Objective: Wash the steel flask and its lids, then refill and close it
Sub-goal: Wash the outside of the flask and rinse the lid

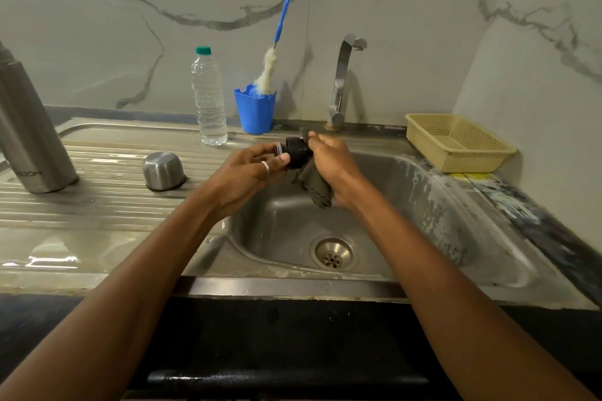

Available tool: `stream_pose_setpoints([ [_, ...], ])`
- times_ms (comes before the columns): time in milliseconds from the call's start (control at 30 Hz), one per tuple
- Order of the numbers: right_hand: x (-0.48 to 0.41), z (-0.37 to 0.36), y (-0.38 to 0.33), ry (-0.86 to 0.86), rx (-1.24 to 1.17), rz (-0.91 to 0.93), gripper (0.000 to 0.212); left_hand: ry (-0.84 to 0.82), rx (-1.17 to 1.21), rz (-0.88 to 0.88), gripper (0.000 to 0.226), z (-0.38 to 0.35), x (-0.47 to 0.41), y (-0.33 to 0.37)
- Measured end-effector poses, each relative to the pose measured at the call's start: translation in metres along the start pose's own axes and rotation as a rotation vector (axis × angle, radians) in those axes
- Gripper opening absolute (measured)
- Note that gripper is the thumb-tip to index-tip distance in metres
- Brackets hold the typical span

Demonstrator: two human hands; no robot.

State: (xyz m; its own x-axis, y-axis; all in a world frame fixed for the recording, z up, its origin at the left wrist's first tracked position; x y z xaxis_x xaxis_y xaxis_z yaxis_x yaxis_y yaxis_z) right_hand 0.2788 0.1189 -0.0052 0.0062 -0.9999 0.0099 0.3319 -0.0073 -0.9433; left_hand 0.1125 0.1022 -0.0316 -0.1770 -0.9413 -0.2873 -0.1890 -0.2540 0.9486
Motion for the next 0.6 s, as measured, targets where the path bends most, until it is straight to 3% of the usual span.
stream_pose_setpoints([
  [167,0.0,0.0,0.001,-0.13,-0.237,-0.172,0.044,0.074,-0.102,-0.068,0.04,-0.002,0.0,0.002],
  [267,0.0,-0.004,0.006,-0.164,-0.235,-0.219,0.047,0.147,-0.378,-0.118,0.037,0.0,0.001,0.004],
  [467,-0.002,-0.005,0.008,-0.246,-0.34,-0.266,0.05,0.27,-0.845,-0.324,0.053,-0.004,0.0,0.012],
  [600,-0.003,-0.005,0.008,-0.169,-0.301,-0.243,0.04,0.285,-0.83,-0.294,0.054,-0.002,-0.001,0.012],
])
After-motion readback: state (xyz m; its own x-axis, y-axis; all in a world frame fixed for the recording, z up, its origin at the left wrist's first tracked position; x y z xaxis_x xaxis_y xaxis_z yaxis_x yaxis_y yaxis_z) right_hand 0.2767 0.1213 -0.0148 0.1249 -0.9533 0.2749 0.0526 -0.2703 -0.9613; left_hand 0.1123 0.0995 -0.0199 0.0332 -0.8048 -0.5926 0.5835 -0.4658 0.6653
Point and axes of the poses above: each hand's wrist, its own x-axis away from the middle knuckle, its own z-axis out of the back of the hand, y = z × x, the point moved 3 cm from there along -x, towards the middle knuckle, and after that the axes turned 9 degrees about -z, right-handed, at the moved point
